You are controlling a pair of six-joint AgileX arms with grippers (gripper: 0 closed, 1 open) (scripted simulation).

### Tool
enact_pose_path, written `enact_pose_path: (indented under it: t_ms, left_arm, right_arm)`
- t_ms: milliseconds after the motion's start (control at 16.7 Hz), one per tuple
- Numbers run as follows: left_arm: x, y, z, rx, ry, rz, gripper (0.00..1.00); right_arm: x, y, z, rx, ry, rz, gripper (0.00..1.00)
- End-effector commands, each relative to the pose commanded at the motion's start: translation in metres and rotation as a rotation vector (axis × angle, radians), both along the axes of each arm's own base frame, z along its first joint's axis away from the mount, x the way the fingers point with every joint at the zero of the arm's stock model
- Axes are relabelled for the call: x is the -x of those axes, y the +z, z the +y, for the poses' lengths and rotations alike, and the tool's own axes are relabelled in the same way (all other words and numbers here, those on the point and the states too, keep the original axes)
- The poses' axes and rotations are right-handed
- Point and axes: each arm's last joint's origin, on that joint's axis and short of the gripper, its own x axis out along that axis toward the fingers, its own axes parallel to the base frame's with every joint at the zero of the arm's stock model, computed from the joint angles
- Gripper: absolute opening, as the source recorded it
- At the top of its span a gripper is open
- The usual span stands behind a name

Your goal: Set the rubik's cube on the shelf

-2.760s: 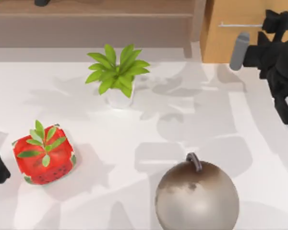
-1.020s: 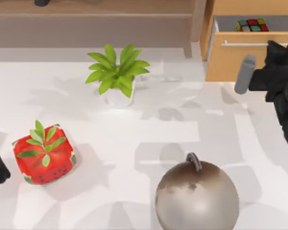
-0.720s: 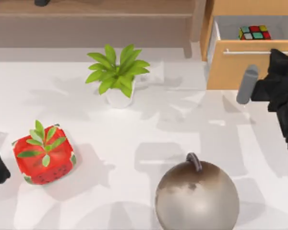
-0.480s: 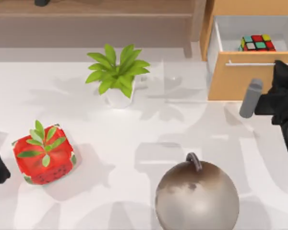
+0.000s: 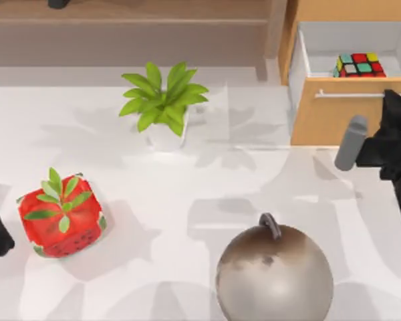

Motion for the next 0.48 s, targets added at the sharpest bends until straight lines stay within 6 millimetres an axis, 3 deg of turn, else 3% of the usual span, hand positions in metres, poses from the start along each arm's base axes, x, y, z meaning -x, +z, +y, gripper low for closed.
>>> enact_pose_path:
  t_ms: [480]
  left_arm:
    - [0.0,0.0,0.0,0.0,0.0,0.0,1.0]
  right_arm:
    - [0.055,-0.001,-0.001,0.003,-0.004,0.011,0.0]
